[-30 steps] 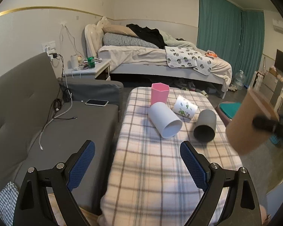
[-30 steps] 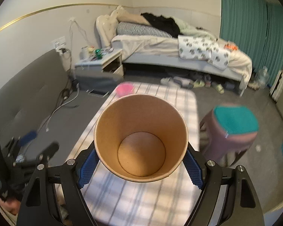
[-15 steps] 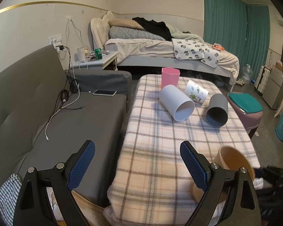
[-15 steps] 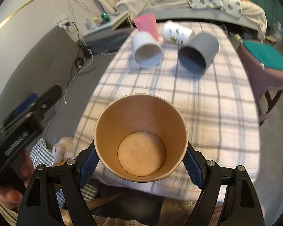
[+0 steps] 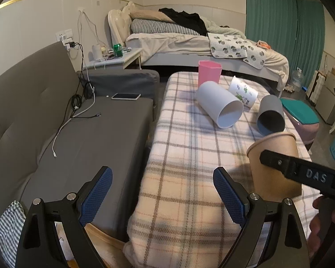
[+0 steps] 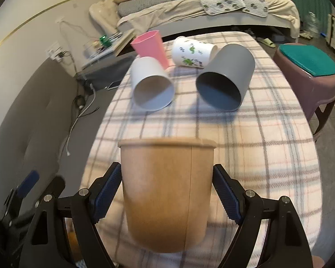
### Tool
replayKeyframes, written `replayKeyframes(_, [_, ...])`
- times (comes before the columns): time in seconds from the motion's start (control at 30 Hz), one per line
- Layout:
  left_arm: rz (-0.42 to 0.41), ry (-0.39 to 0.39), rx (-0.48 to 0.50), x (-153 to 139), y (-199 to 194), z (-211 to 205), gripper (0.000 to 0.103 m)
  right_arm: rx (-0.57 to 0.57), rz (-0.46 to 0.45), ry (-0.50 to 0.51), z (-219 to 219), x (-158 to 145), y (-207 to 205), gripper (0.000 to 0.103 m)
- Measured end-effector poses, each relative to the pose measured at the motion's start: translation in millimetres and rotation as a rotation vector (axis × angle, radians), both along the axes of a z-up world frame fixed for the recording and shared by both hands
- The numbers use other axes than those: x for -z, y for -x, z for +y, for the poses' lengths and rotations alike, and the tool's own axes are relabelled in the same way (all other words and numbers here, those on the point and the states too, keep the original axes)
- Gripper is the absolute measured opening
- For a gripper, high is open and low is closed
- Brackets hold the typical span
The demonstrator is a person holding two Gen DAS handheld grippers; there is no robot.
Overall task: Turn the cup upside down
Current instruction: 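Carry the inverted tan cup with the right gripper toward the left gripper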
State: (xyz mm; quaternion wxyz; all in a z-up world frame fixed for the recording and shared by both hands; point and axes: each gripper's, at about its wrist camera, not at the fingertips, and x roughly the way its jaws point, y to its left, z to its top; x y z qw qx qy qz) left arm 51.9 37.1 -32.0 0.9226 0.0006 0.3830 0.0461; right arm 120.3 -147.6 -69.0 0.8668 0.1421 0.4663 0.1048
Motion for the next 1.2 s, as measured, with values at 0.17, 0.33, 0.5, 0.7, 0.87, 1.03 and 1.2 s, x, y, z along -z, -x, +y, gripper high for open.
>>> replayKeyframes(0.17, [0.016, -0.006, -0.001, 5, -3, -2, 0.095, 0.022, -0.012, -0.006, -3, 11, -8, 0.083])
replayKeyframes(0.33, [0.017, 0.006, -0.007, 3, -3, -4, 0.095, 0.03, -0.075, 0.003, -7, 6, -1, 0.094])
replayKeyframes(0.5, [-0.001, 0.013, 0.011, -8, 5, -17, 0.095, 0.049, -0.151, -0.003, -24, -19, 16, 0.098])
replayKeyframes(0.7, [-0.03, 0.028, 0.073, -21, 14, -46, 0.094, 0.083, -0.306, 0.133, -51, -60, 50, 0.099])
replayKeyframes(0.87, [-0.024, 0.04, 0.127, -19, 18, -73, 0.095, 0.138, -0.385, 0.235, -77, -70, 74, 0.1])
replayKeyframes(1.03, [-0.009, 0.049, 0.171, -10, 19, -103, 0.095, 0.195, -0.398, 0.255, -102, -59, 89, 0.101])
replayKeyframes(1.2, [0.009, 0.069, 0.178, 1, 16, -122, 0.095, 0.216, -0.368, 0.249, -119, -48, 87, 0.1])
